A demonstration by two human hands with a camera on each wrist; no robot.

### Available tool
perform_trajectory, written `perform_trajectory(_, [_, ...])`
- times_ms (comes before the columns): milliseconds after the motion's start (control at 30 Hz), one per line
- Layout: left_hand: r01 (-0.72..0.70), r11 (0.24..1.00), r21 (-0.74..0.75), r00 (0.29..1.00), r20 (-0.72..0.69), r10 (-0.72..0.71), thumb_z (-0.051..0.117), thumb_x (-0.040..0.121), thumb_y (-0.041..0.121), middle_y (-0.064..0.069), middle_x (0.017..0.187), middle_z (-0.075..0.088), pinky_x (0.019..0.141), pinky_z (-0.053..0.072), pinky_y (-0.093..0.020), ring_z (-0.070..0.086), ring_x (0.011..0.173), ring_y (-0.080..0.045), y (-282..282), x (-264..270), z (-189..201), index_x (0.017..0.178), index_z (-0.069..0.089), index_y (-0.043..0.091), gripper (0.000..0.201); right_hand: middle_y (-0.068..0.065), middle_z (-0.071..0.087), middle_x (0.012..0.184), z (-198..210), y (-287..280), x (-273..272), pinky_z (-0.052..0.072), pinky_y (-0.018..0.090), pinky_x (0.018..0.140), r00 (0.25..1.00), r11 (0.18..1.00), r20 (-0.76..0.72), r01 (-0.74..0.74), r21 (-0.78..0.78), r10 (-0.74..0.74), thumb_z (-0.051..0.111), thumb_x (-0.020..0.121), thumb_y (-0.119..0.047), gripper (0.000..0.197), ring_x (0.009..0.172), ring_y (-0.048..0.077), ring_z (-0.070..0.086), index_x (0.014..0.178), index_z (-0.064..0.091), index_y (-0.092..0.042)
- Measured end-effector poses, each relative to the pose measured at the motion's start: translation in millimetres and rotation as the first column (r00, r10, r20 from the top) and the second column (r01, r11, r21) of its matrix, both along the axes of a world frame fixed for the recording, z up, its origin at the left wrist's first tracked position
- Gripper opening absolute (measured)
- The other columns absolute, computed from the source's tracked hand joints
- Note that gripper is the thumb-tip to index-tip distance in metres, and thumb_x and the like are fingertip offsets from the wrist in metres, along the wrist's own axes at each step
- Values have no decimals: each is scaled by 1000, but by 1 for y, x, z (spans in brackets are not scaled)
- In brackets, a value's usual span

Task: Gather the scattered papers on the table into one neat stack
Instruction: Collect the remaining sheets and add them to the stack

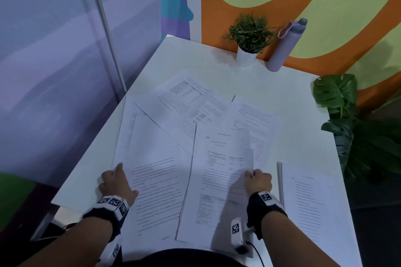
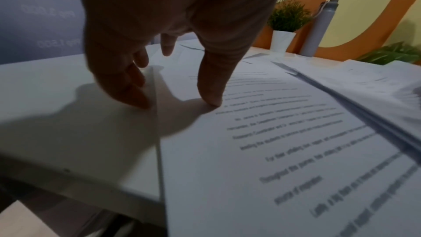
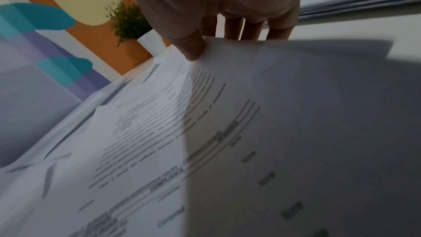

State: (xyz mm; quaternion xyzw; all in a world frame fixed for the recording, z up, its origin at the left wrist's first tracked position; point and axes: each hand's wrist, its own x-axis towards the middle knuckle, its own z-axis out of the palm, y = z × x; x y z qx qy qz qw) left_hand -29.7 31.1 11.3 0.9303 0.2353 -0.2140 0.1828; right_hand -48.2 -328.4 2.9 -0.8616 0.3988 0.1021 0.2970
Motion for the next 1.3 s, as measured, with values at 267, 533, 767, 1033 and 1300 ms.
perform_trajectory(267, [-54, 963, -264, 972, 206, 111, 57, 78, -6, -22, 136, 46, 94, 45, -42, 55, 112, -38, -13, -5, 18, 148, 8, 19, 89, 16, 62, 106, 10, 12, -3, 50, 35, 78, 975, 985, 219, -2, 172, -36, 42, 92, -5, 37, 90, 33, 61, 127, 43, -16])
perform_trajectory(533, [-54, 987, -151, 976, 202, 84, 49, 91, 11, -28, 126, 54, 99, 39, -43, 50, 116, -41, 8, 22, 30, 134, 43, -1, 45, 13, 54, 101, 33, -32, 38, 47, 40, 87, 952, 987, 279, 89, 137, -125, 45, 94, -11, 25, 98, 34, 57, 118, 51, -13])
perform_trajectory(767, [-17, 989, -145, 991, 128, 36, 53, 88, 12, -19, 128, 58, 95, 44, -38, 55, 114, -37, 18, 25, 34, 134, 43, 5, 48, 24, 53, 123, 16, -45, 64, 47, 39, 83, 999, 999, 30, -24, -30, 25, 41, 89, -8, 32, 103, 40, 56, 117, 55, -1])
perform_trajectory(1033, [-33, 974, -224, 999, 17, 37, 55, 89, 37, -17, 141, 47, 108, 34, -38, 45, 129, -32, 17, 32, 28, 141, 35, 2, 65, 14, 29, 145, 13, -41, 65, 41, 43, 105, 1000, 1000, 2, 7, 0, -7, 44, 90, -13, 40, 120, 42, 47, 128, 52, -3])
perform_trajectory(1300, [-34, 980, -194, 998, 49, 45, 61, 84, 40, -14, 154, 26, 114, 27, -38, 30, 140, -28, 19, 59, 14, 133, 48, 0, 64, 23, 63, 113, 26, -34, 54, 43, 33, 80, 979, 994, 199, 25, 107, -46, 46, 90, -6, 27, 94, 33, 57, 114, 57, 1])
